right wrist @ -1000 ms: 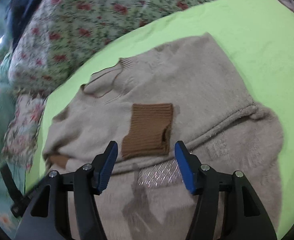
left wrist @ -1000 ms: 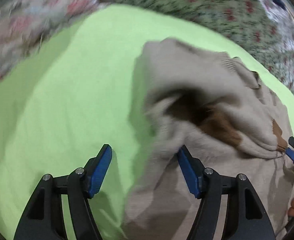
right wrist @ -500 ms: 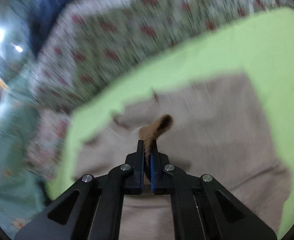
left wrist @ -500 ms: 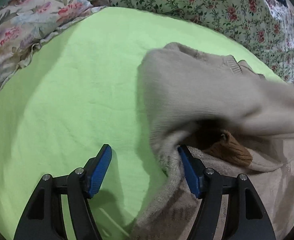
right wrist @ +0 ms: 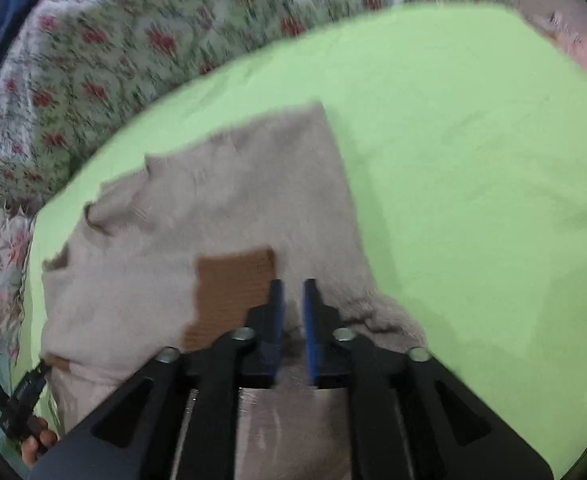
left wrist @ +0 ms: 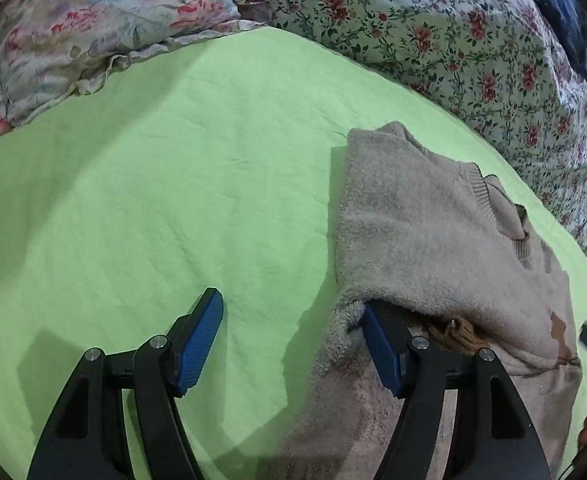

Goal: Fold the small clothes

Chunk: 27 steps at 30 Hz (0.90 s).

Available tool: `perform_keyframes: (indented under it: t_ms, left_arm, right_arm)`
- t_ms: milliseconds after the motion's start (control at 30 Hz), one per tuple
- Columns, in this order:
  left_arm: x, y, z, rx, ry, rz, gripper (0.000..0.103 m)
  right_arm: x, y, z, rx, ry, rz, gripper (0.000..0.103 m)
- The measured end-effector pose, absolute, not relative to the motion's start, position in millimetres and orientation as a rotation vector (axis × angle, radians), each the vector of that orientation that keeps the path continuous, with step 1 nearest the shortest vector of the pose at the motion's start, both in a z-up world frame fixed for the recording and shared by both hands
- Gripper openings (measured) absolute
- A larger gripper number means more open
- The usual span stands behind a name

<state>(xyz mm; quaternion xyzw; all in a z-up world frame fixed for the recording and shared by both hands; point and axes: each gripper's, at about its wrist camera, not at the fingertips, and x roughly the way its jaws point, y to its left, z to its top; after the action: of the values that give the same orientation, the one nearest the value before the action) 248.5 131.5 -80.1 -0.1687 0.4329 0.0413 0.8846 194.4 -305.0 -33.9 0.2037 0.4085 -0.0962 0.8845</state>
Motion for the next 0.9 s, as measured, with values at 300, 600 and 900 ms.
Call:
perform_keyframes:
  t_ms: [300, 600, 900]
  left_arm:
    - [243.2, 136.6, -84.3, -0.402, 0.835, 0.054, 0.073]
    - [236.9, 146.5, -89.3, -0.486, 0.773, 0.009, 0.074]
    - [233.4, 157.5, -89.4, -0.551, 0.773, -0.015, 0.074]
  right_arm:
    - [328.7, -127.4, -15.1, 0.317, 0.934, 0.566, 0.078]
    - [439.9, 15.7, -98.9, 0.172, 1.353, 0.89, 0.081]
    - [457.5, -13.4, -95.6, 0.763, 1.062, 0.914, 0.08]
